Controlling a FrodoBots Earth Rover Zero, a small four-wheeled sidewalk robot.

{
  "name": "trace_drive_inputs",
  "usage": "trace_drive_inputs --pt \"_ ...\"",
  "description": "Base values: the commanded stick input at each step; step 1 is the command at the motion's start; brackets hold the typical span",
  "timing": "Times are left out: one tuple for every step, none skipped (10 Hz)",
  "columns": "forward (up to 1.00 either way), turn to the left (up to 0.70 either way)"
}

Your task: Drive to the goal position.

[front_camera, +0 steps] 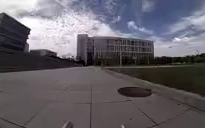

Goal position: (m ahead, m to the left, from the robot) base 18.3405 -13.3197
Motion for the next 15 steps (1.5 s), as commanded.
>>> trace_drive_inputs --pt "0.06 0.0" --pt "0.06 0.0" --pt "0.06 0.0" --pt "0.06 0.0" --pt "0.06 0.0" --pt "0.06 0.0" --pt "0.07 0.0" --pt "0.07 0.0" --pt "0.07 0.0" --pt "0.07 0.0" --pt "0.07 0.0" --pt "0.07 0.0" --pt "0.06 0.0" --pt "0.07 0.0" --pt "0.07 0.0"
